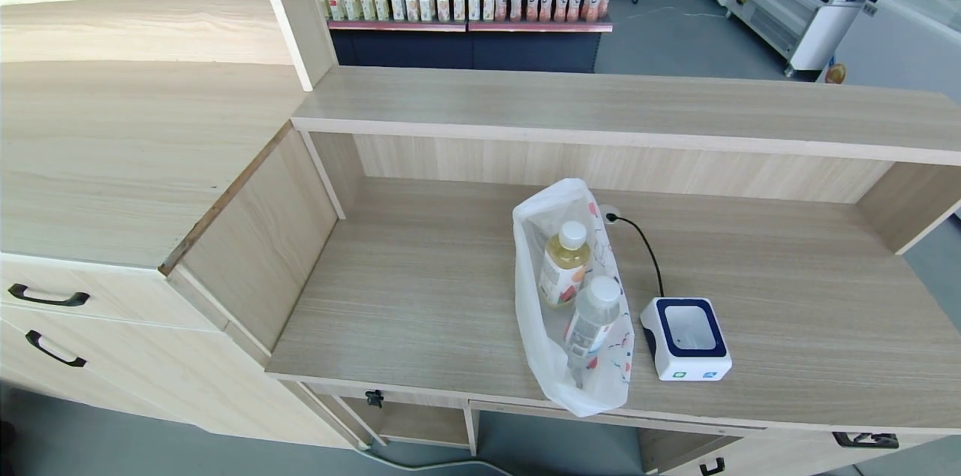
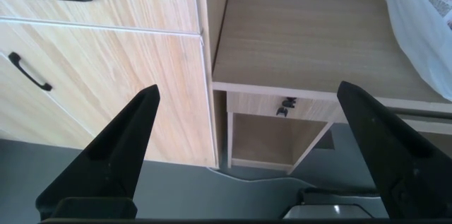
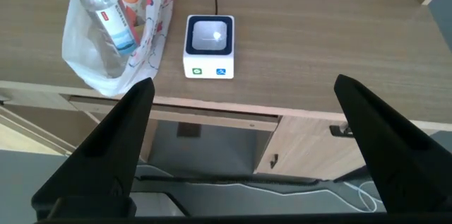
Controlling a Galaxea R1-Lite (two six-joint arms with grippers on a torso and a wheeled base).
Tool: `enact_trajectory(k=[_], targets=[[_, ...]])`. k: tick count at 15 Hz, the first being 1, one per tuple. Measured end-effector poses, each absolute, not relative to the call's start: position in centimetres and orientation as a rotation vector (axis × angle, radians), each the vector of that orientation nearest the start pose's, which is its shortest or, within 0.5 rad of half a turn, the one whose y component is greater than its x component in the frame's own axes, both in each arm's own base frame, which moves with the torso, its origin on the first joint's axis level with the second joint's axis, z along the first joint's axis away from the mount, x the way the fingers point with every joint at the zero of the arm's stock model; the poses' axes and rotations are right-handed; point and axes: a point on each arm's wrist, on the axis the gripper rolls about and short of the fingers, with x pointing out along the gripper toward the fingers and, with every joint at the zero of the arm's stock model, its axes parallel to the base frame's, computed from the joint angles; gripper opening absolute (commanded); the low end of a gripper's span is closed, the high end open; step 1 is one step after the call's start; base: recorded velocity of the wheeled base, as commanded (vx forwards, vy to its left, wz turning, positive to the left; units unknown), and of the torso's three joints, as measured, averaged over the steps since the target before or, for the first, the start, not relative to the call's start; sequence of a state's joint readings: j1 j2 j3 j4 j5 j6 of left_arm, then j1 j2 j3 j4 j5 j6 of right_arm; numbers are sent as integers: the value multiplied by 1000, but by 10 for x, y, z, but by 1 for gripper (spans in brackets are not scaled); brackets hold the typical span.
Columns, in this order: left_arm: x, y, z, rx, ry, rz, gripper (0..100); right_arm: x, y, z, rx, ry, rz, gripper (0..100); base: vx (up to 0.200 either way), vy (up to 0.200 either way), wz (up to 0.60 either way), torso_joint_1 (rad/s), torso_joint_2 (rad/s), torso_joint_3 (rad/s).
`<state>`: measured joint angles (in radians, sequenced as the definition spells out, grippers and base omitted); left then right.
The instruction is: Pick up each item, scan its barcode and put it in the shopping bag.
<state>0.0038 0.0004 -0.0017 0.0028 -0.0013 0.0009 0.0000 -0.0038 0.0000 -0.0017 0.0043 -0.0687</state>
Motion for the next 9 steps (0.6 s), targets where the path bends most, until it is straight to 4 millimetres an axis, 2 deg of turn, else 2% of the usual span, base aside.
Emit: enact_trajectory(k=[9], targets=[[-23, 0, 76, 10, 2, 3, 100, -23, 0, 76, -64, -5, 4, 100, 0, -200, 0, 6, 2, 3]])
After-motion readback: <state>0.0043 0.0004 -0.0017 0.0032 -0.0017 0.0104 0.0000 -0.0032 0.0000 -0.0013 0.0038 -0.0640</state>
